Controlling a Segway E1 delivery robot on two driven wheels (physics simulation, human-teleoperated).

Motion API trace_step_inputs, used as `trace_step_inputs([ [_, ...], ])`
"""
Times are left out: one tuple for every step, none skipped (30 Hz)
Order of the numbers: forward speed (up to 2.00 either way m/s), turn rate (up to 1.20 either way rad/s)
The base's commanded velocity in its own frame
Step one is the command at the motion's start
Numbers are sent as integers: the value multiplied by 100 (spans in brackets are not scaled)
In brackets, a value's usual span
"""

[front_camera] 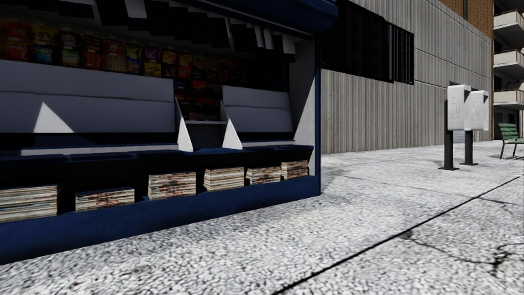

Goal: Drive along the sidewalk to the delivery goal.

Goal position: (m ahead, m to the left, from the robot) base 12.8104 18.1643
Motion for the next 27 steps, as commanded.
trace_step_inputs([
  [0, 0],
  [0, 0],
  [0, 0],
  [0, 0],
  [0, 0],
  [0, 0],
  [0, 0],
  [0, 0],
  [0, 0],
  [0, 0],
  [0, 0],
  [0, 0],
  [0, 0],
  [0, 0],
  [0, 0],
  [0, 0],
  [0, 0],
  [0, 0],
  [0, 0],
  [0, 0],
  [0, 0],
  [0, 0],
  [0, 0],
  [0, 0],
  [0, 0],
  [0, 0],
  [0, 0],
])
